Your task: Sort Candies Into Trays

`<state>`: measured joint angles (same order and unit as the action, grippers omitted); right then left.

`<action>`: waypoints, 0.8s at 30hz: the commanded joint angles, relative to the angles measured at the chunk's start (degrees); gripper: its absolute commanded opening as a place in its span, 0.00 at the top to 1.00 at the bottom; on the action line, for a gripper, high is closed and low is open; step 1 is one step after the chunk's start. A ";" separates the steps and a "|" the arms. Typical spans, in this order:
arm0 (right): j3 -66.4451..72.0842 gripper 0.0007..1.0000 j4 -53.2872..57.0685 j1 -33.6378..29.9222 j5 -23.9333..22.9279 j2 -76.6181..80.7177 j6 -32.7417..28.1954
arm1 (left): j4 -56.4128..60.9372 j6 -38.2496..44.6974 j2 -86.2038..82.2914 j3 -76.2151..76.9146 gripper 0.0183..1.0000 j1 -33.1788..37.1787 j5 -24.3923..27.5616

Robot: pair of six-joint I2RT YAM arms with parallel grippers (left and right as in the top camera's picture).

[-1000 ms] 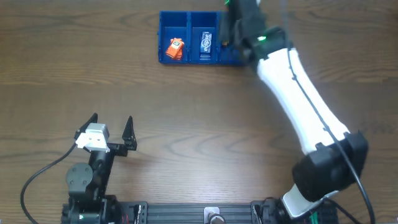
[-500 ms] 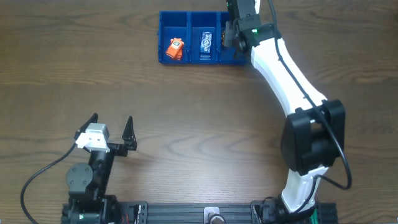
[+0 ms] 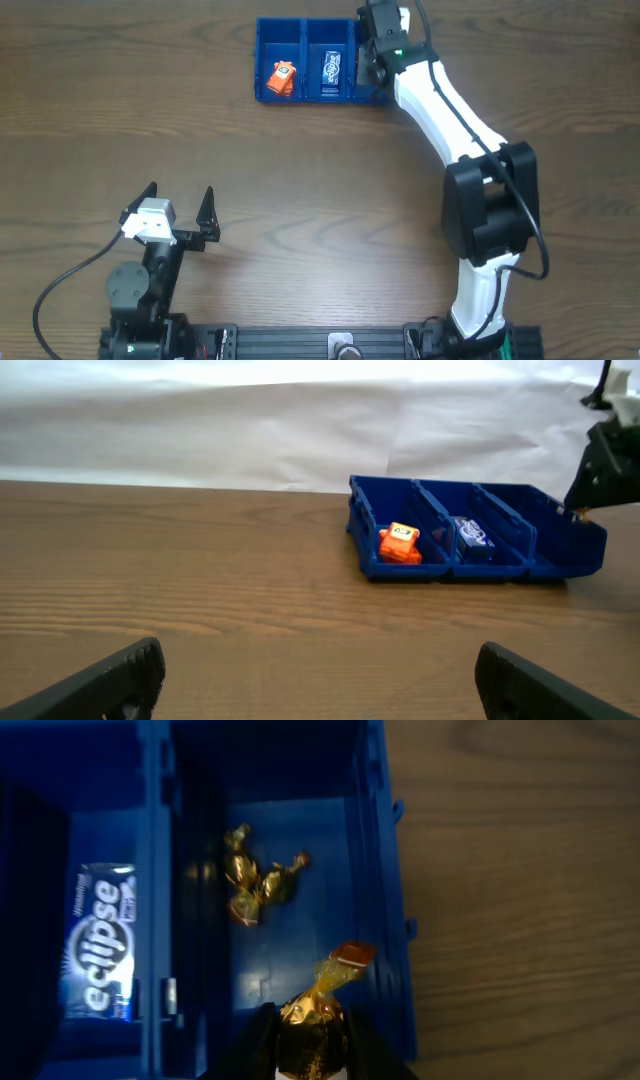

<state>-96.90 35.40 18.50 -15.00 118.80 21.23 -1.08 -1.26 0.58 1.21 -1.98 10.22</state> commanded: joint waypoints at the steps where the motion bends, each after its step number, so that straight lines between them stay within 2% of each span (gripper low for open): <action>1: 0.17 0.79 -0.42 -0.63 -0.81 0.26 -0.31 | -2.34 0.44 -0.37 -0.94 0.00 0.24 1.22; 3: 0.17 0.72 -0.46 -0.63 -0.81 0.26 -0.31 | -2.34 0.44 -0.37 -0.94 0.00 0.24 1.22; 6: 0.17 0.20 -0.48 -0.63 -0.81 0.26 -0.35 | -2.34 0.44 -0.37 -0.94 0.00 0.24 1.22; 8: 0.17 0.04 -0.52 -0.63 -0.81 0.26 -0.37 | -2.34 0.44 -0.37 -0.94 0.00 0.24 1.22; 9: 0.17 0.00 -0.63 -0.63 -0.81 0.26 -0.35 | -2.34 0.44 -0.37 -0.94 0.00 0.24 1.22; 20: 0.15 0.00 1.05 -0.63 -0.17 -2.73 -0.72 | -2.34 0.44 -0.37 -0.94 0.00 0.24 1.22; 22: 0.15 0.00 3.37 -0.63 2.78 -6.23 -5.40 | -2.34 0.44 -0.37 -0.94 0.00 0.24 1.22; 24: 0.15 0.00 7.54 -1.22 3.74 -9.84 -6.73 | -2.34 0.44 -0.37 -0.94 0.00 0.24 1.22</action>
<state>-96.64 39.66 18.48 -13.32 116.53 18.46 -1.08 -1.26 0.58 1.21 -1.98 10.22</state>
